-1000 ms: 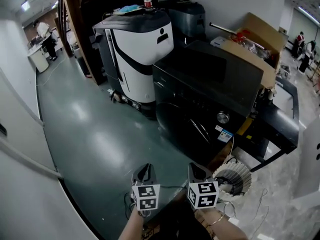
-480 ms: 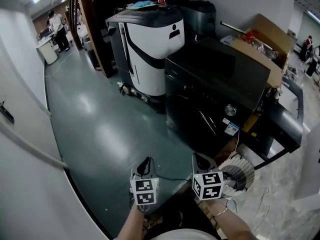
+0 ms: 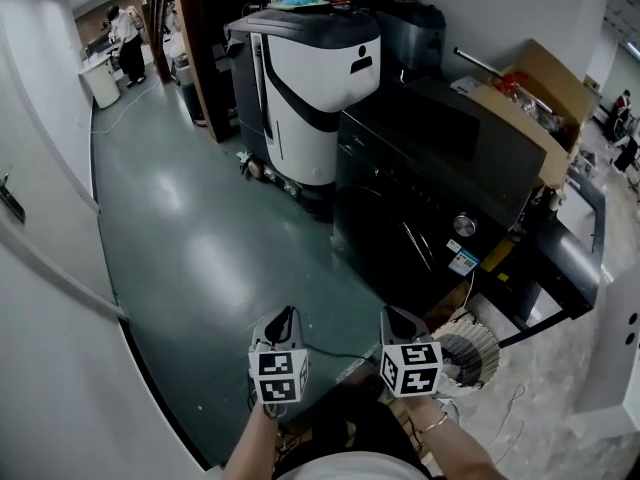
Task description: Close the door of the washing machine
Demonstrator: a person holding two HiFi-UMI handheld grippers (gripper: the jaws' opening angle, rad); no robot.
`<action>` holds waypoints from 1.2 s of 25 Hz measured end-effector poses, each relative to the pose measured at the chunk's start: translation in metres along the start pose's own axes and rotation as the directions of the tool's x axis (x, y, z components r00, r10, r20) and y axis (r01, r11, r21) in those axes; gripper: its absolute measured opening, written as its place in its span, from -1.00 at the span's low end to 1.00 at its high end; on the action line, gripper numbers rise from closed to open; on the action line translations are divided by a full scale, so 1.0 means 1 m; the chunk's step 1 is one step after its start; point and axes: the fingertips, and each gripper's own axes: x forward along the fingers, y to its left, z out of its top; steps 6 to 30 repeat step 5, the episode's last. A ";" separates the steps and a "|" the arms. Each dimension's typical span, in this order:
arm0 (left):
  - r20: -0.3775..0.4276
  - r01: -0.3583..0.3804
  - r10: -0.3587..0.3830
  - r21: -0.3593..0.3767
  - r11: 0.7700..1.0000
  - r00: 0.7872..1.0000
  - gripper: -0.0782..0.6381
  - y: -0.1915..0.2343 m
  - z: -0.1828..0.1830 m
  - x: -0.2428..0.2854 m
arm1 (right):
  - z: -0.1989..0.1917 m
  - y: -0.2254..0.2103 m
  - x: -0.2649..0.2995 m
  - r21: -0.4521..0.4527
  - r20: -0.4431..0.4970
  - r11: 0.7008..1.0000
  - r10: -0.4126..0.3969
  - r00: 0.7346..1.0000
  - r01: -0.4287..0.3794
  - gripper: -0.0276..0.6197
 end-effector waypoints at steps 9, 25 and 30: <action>-0.008 0.012 -0.012 -0.034 0.999 1.000 -0.67 0.006 -0.002 0.002 | -0.001 0.006 0.007 0.001 -0.005 1.000 0.014 1.000 -0.014 -0.90; -0.008 0.012 -0.012 -0.034 0.999 1.000 -0.67 0.006 -0.002 0.002 | -0.001 0.006 0.007 0.001 -0.005 1.000 0.014 1.000 -0.014 -0.90; -0.008 0.012 -0.012 -0.034 0.999 1.000 -0.67 0.006 -0.002 0.002 | -0.001 0.006 0.007 0.001 -0.005 1.000 0.014 1.000 -0.014 -0.90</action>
